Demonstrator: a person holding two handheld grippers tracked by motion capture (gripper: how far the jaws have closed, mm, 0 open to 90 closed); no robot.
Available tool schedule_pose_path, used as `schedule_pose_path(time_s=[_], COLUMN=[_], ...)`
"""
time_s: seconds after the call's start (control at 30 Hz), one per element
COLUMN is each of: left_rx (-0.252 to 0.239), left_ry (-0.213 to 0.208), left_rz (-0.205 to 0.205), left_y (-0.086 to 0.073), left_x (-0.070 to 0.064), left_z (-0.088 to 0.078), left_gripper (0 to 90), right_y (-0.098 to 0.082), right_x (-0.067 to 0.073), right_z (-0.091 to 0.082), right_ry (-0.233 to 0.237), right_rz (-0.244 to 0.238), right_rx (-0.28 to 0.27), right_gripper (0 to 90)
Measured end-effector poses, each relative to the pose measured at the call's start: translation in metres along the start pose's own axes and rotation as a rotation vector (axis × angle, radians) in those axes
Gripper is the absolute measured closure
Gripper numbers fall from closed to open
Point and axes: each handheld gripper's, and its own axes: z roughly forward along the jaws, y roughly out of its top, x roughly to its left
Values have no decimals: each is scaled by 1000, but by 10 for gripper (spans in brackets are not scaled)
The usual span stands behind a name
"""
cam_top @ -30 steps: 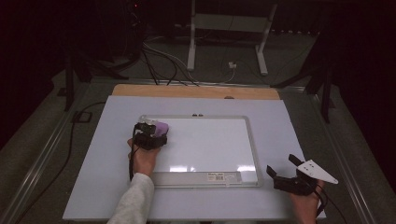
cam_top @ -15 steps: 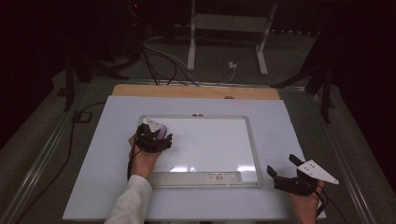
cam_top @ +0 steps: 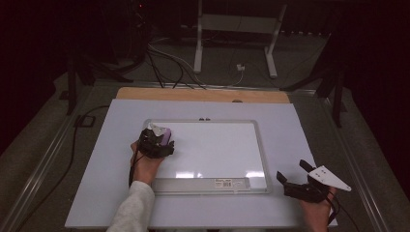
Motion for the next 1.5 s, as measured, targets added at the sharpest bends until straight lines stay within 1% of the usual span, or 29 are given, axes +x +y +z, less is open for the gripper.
schedule_pose_path(time_s=[0.03,0.1,0.17,0.27,0.33,0.4,0.47,0.53,0.6,0.63,0.67,0.73,0.83,0.9,0.93,1.07,1.13,1.27,1.33,1.5], left_rx=[3,8,9,14,12,21,37,40,24,18,15,13,4,1,4,0,-1,-1,4,12], left_ry=[-3,12,18,32,29,41,34,41,53,49,55,72,100,117,129,166,178,201,209,209], left_rz=[-1,0,-11,-41,-56,-49,-60,-72,-104,-119,-128,-141,-181,-199,-204,-247,-263,-280,-282,-282], left_y=[0,1,1,-1,-3,-5,-7,-9,-10,-11,-11,-10,-8,-7,-6,-3,-2,1,3,7], left_x=[0,1,4,11,16,17,19,20,22,23,24,24,25,26,27,32,34,38,40,42], left_z=[0,0,-1,-1,-2,-3,-2,-1,-2,-2,-2,-1,2,5,5,10,11,15,17,21], left_gripper=[332,329,318,310,324,379,423,491,586,609,615,621,622,622,622,622,622,621,621,620], right_y=[0,0,0,0,0,0,0,0,0,0,0,-1,0,0,0,0,0,0,0,0], right_x=[0,0,0,0,0,0,0,1,1,1,0,0,0,0,0,0,-1,-1,-1,-1], right_z=[0,0,0,0,0,1,1,1,1,1,1,1,1,1,1,1,1,0,0,0], right_ry=[0,1,1,2,2,3,3,2,2,2,2,2,2,2,2,2,2,1,0,1], right_rz=[1,1,0,1,1,0,-2,-2,-2,-1,1,0,-1,0,0,1,2,2,4,3], right_rx=[0,-1,-1,-1,0,1,3,4,4,3,4,4,3,3,3,2,2,1,-1,0], right_gripper=[0,0,0,0,0,0,0,0,0,0,0,0,0,0,0,0,0,0,0,0])
